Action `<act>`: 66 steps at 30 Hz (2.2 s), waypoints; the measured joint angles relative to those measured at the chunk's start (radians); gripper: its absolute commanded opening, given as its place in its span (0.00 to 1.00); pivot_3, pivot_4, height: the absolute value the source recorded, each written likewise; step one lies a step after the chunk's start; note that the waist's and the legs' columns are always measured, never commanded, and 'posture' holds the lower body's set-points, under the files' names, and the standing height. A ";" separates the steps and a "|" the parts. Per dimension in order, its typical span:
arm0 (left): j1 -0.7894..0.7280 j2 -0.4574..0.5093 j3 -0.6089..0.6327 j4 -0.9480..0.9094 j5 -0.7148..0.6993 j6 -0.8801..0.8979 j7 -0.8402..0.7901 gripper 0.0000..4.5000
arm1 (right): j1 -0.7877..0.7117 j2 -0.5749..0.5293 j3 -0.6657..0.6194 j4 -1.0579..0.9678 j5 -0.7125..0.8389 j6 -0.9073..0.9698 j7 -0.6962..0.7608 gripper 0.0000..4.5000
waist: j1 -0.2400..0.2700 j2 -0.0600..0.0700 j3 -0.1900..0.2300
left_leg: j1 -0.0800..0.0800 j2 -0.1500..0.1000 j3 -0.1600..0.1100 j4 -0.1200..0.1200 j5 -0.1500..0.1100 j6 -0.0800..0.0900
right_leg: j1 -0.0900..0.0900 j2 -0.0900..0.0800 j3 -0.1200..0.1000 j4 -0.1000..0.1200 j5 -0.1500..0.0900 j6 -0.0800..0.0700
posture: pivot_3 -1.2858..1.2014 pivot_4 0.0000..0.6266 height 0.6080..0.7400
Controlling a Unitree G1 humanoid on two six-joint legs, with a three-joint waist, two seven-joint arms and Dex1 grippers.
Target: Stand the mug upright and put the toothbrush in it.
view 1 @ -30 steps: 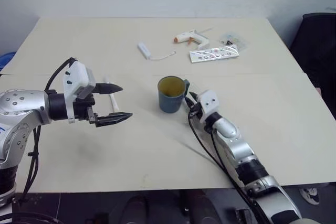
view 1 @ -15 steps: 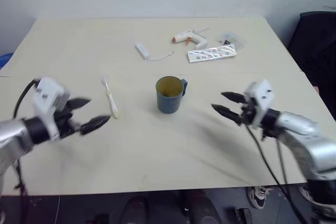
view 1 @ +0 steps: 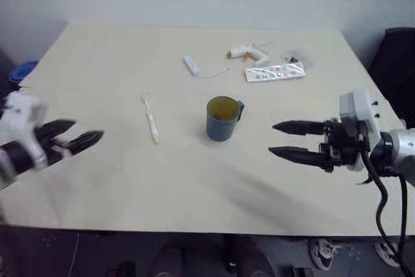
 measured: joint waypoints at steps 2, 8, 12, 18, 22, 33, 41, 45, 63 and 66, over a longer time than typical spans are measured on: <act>-0.176 -0.133 -0.093 0.073 0.043 0.115 0.125 1.00 | -0.058 0.014 0.036 0.002 0.002 0.008 -0.014 0.60 | 0.002 -0.004 -0.002 | -0.011 0.000 0.004 0.004 -0.001 0.001 | -0.014 -0.002 -0.003 0.006 0.000 0.001 | 0.52 0.24 1.00; -0.426 -0.287 -0.259 0.352 0.188 0.188 0.320 1.00 | -0.110 0.056 0.084 -0.003 0.021 0.026 -0.064 0.60 | 0.008 -0.006 -0.003 | -0.033 0.000 0.013 0.014 0.000 -0.008 | -0.044 -0.001 -0.002 0.018 0.000 -0.001 | 0.52 0.24 1.00; -0.534 -0.334 -0.278 0.534 0.260 0.155 0.381 1.00 | -0.107 0.073 0.090 -0.024 0.025 0.028 -0.099 0.60 | 0.014 -0.006 -0.003 | -0.029 -0.002 0.015 0.018 0.000 -0.005 | -0.041 -0.001 -0.001 0.022 0.000 -0.001 | 0.52 0.24 1.00; -0.630 -0.414 -0.247 0.740 0.333 0.075 0.463 0.91 | -0.070 0.081 0.081 -0.055 0.037 0.028 -0.137 0.61 | 0.012 -0.005 -0.003 | -0.001 -0.003 0.013 0.014 0.002 -0.003 | -0.010 0.000 -0.004 0.016 0.001 -0.004 | 0.52 0.24 1.00; -0.663 -0.439 -0.205 0.822 0.358 0.009 0.517 0.68 | -0.059 0.081 0.079 -0.074 0.037 0.027 -0.151 0.61 | 0.011 -0.004 -0.004 | 0.002 -0.003 0.013 0.010 0.002 -0.003 | -0.006 -0.001 -0.004 0.014 0.001 -0.003 | 0.52 0.24 1.00; -0.672 -0.440 -0.153 0.881 0.374 -0.047 0.568 0.04 | -0.035 0.081 0.068 -0.080 0.048 0.027 -0.178 0.61 | 0.014 -0.004 -0.004 | 0.002 -0.003 0.013 0.005 0.003 -0.004 | -0.007 -0.001 -0.004 0.013 0.001 -0.003 | 0.52 0.24 1.00; -0.633 -0.430 -0.165 0.834 0.373 -0.076 0.551 0.04 | -0.014 0.073 0.056 -0.078 0.085 0.049 -0.182 0.99 | 0.012 -0.004 -0.004 | 0.003 -0.003 0.013 0.003 0.003 -0.005 | -0.008 -0.001 -0.004 0.013 0.001 -0.003 | 0.52 0.24 1.00; -0.596 -0.448 -0.146 0.795 0.330 -0.199 0.468 0.04 | 0.010 0.060 0.032 -0.075 0.057 0.049 -0.200 0.99 | 0.012 -0.005 -0.004 | -0.001 -0.002 0.013 0.003 0.004 -0.006 | -0.012 -0.001 -0.004 0.013 0.001 -0.004 | 0.52 0.24 1.00; -0.546 -0.635 -0.492 0.398 0.105 -0.630 -0.056 0.04 | 0.088 0.038 -0.104 -0.087 0.060 0.088 -0.312 0.99 | 0.032 -0.005 -0.003 | -0.012 -0.002 0.021 0.005 0.005 -0.001 | -0.025 0.002 0.004 0.011 0.003 -0.002 | 0.52 0.24 1.00; -0.536 -0.638 -0.533 0.460 0.164 -0.734 -0.063 0.04 | 0.088 0.038 -0.106 -0.103 0.077 0.094 -0.332 0.99 | 0.032 -0.005 -0.003 | -0.012 -0.002 0.021 0.005 0.006 0.000 | -0.025 0.003 0.004 0.011 0.003 -0.003 | 0.52 0.24 1.00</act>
